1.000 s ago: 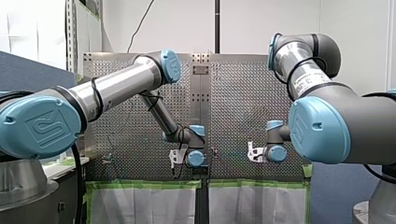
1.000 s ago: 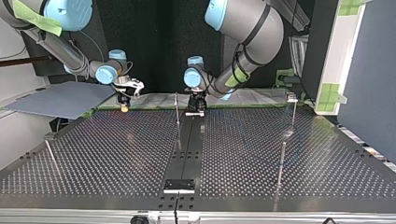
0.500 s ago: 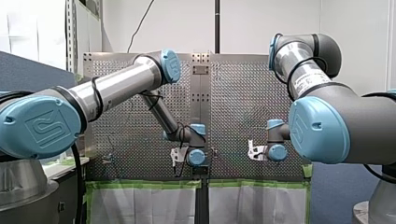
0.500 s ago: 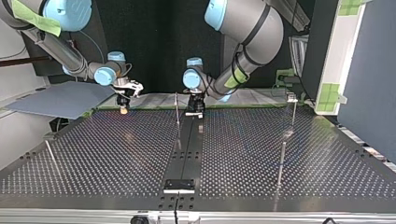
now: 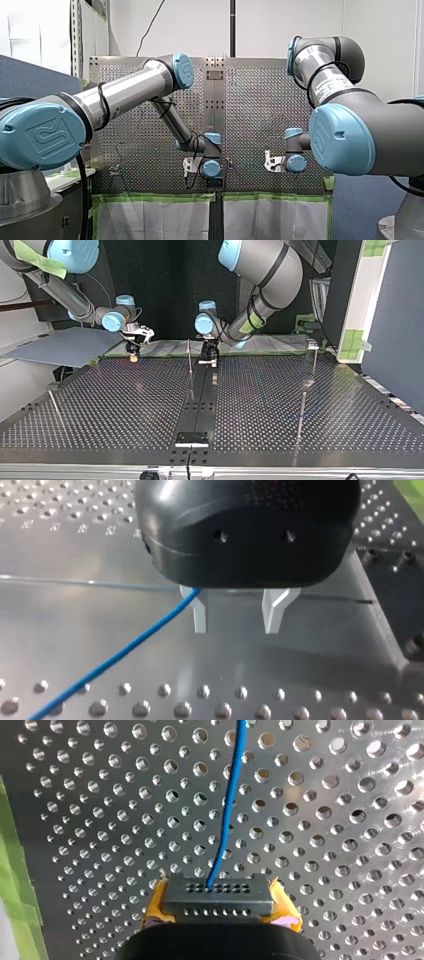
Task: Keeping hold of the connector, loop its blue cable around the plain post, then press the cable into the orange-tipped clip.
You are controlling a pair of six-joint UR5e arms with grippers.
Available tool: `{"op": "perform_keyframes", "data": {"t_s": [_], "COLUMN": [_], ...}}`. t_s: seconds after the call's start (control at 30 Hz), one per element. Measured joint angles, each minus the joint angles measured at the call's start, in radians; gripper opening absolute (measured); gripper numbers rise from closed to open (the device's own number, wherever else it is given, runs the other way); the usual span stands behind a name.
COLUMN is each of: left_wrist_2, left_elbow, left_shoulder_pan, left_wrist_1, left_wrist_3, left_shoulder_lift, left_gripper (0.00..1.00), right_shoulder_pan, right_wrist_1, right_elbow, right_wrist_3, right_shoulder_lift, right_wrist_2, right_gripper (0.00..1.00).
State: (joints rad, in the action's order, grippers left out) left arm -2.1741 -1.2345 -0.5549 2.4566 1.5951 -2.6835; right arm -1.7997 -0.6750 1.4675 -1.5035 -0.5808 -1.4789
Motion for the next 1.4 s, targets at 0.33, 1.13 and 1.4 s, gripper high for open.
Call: {"op": "perform_keyframes", "data": {"t_s": [0.33, 1.13, 1.4], "left_wrist_2": [0.019, 0.035, 0.032], "left_elbow": [0.000, -0.158, -0.232], "left_shoulder_pan": [-0.011, -0.125, -0.146], "left_wrist_1": [0.044, -0.043, -0.055], "left_wrist_3": [-0.052, -0.114, -0.110], "left_shoulder_lift": [0.000, 0.083, 0.084], "left_gripper": [1.00, 1.00, 1.00], "right_shoulder_pan": [-0.004, -0.012, -0.015], "right_wrist_1": [0.013, 0.039, 0.048], "right_elbow": [0.000, 0.000, 0.000], "right_wrist_3": [0.005, 0.013, 0.019], "right_shoulder_lift": [0.000, 0.000, 0.001], "right_wrist_2": [0.000, 0.000, 0.000], "right_gripper": [0.00, 0.00, 0.00]}}
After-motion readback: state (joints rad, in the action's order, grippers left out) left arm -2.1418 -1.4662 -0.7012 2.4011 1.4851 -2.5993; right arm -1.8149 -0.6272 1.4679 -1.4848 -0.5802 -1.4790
